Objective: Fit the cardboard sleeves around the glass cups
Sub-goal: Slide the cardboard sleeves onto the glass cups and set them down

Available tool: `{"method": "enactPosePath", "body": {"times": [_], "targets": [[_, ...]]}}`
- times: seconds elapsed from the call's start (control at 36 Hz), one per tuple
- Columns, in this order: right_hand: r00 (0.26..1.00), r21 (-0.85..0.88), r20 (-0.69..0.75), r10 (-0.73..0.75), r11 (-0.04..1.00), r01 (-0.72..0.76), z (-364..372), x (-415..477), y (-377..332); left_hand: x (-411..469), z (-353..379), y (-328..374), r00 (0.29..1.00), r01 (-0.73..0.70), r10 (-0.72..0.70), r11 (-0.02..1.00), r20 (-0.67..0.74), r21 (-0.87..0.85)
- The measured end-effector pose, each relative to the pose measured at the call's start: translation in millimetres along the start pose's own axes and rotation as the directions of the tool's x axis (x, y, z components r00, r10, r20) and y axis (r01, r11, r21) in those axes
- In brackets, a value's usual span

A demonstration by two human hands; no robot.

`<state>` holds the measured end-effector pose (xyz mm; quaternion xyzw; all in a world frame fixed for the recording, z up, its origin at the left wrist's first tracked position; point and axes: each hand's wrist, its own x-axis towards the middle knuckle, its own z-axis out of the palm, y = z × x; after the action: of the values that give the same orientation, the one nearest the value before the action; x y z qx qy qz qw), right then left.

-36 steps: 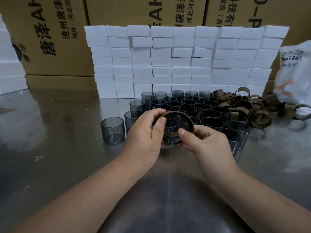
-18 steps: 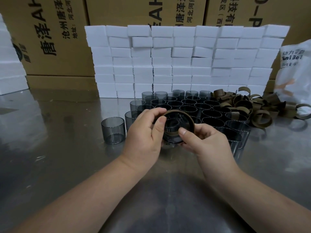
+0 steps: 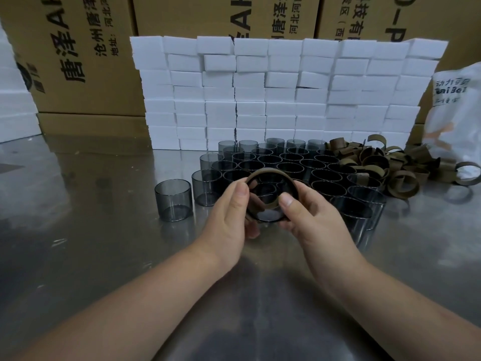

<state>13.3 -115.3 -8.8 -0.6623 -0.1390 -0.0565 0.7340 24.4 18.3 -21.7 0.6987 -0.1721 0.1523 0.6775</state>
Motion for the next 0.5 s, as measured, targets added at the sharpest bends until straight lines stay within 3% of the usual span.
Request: {"method": "enactPosePath", "body": {"times": [0.5], "targets": [[0.988, 0.099, 0.155, 0.017, 0.995, -0.032, -0.2, -2.5, -1.5, -2.6, -0.2, 0.7, 0.994, -0.099, 0.096, 0.994, -0.057, -0.055]]}}
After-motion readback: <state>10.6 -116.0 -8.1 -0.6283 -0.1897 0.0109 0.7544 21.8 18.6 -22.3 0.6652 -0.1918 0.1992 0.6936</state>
